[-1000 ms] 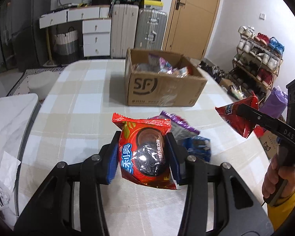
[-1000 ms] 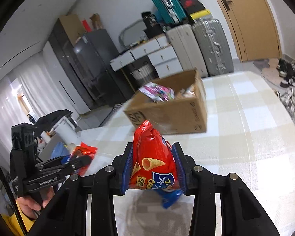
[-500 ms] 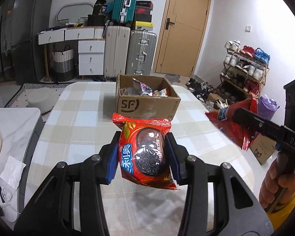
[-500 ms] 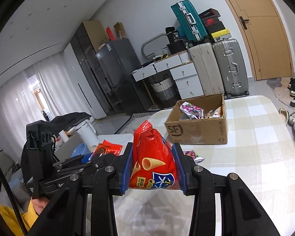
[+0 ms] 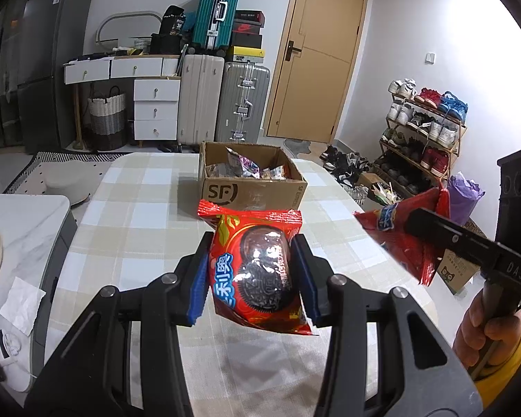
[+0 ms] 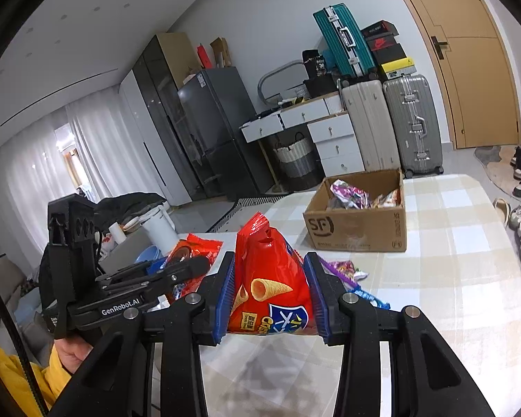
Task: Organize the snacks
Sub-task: 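Lift both held packs and carry them toward the cardboard box, then lower the red chip bag into the box with the right tool while the left tool lowers the Oreo pack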
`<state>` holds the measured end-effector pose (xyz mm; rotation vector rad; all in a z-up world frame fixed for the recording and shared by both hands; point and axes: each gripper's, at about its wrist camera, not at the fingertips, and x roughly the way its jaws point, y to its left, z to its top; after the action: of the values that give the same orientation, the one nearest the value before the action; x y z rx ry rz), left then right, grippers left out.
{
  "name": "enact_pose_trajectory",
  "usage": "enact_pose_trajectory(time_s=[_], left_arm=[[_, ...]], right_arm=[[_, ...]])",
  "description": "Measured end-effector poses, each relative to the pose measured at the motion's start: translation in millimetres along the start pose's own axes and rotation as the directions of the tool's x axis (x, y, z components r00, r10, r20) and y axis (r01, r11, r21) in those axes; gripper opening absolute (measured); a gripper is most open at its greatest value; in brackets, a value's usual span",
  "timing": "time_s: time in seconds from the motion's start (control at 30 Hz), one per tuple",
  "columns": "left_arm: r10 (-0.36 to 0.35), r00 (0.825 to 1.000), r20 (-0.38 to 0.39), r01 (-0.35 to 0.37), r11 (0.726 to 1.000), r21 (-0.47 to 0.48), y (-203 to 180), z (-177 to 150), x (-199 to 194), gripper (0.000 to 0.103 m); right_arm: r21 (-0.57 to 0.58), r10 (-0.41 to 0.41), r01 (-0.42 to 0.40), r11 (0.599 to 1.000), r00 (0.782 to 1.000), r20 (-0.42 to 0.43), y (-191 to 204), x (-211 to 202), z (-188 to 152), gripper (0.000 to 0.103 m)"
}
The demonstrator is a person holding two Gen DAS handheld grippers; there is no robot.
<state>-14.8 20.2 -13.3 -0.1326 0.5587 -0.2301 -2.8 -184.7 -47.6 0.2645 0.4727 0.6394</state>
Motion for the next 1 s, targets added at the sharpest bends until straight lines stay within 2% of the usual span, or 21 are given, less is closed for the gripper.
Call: enact_pose_trajectory(time_s=[0.2, 0.43, 0.57, 0.67, 0.83, 1.0], left_arm=[[0.011, 1.0, 0.015, -0.011, 1.0, -0.005, 5.0, 20.1, -0.8, 0.041], [0.013, 1.0, 0.021, -0.013, 1.0, -0.008, 20.5, 61.9, 25.5, 0.041], [0.001, 1.0, 0.01, -0.001, 1.0, -0.017, 29.7, 88.7, 47.3, 0.041], [0.002, 1.0, 0.007, -0.002, 1.0, -0.016, 33.8, 111.8, 70.2, 0.041], [0.038, 0.999, 0.008, -0.038, 0.998, 0.05, 33.5, 144.3, 118.6, 0.041], [-0.035, 0.998, -0.048, 0.035, 0.999, 0.012, 40.5, 172.6, 179.2, 0.041]], right_arm=[[-0.011, 0.008, -0.007, 1.0, 0.999, 0.032, -1.7, -0.7, 23.1, 0.039], [-0.041, 0.011, -0.008, 0.999, 0.998, 0.066, -7.8, 6.4, 66.8, 0.039], [-0.056, -0.02, 0.024, 0.998, 0.997, 0.072, -18.5, 21.2, 97.0, 0.039], [-0.065, -0.04, 0.045, 0.997, 0.996, 0.074, -28.8, 37.2, 119.3, 0.039], [-0.064, -0.052, 0.056, 0.996, 0.997, 0.048, -49.6, 72.1, 153.2, 0.039], [-0.042, -0.067, 0.068, 0.997, 0.998, 0.019, -75.8, 112.0, 178.9, 0.039]])
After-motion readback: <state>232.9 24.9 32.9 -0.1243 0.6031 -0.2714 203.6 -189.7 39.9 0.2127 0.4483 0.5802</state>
